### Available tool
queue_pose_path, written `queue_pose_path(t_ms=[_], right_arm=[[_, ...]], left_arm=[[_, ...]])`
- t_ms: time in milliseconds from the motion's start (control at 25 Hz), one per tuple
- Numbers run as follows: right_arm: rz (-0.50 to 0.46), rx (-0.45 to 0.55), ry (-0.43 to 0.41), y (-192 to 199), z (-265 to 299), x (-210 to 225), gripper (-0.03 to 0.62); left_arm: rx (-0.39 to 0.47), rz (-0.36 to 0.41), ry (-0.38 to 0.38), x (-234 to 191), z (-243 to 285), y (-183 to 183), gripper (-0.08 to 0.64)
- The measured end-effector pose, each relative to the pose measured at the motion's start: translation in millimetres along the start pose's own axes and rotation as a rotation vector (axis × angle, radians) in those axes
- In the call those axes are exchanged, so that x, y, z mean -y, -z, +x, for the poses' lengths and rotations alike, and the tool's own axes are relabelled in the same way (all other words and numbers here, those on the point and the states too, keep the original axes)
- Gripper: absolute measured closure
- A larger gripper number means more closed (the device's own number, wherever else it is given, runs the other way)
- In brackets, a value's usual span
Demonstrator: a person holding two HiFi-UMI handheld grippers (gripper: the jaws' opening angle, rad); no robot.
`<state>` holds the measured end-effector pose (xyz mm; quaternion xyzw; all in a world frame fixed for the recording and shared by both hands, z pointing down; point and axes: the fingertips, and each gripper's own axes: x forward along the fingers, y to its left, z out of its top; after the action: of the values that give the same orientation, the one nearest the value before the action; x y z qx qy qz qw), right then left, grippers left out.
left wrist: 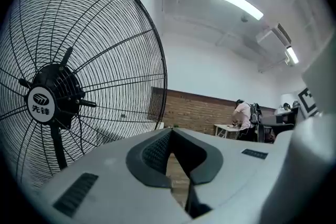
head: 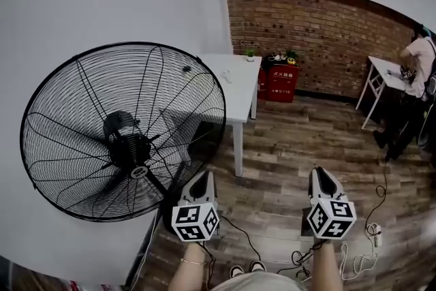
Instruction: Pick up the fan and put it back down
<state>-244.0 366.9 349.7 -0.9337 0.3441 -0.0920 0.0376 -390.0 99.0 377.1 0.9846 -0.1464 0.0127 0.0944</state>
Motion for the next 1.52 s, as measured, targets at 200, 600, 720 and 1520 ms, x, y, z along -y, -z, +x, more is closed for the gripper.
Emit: queue_pose_path(t_ms=[200, 600, 720, 1520], right_arm=[[-0.002, 0.007, 0.003, -1.2, -5.5, -0.3, 0.517], [0.019, 0.004, 0.025, 4.3, -7.6, -1.9, 0.403], [0.024, -0.005, 0.035, 11.3, -6.8, -3.0, 0.405], [0.066, -0.001, 0.083, 19.3, 55.9, 67.2, 0.407]], left_arm=[[0.006, 0.002, 0.006, 1.8, -2.0, -1.5, 0.549], [-0.005, 0.005, 0.009, -4.7, -2.1, 0.9, 0.549], [-0.013, 0.007, 0.021, -6.9, -1.4, 6.0, 0.549], [-0.041, 0.050, 0.143, 52.4, 93.8, 27.0, 0.549]])
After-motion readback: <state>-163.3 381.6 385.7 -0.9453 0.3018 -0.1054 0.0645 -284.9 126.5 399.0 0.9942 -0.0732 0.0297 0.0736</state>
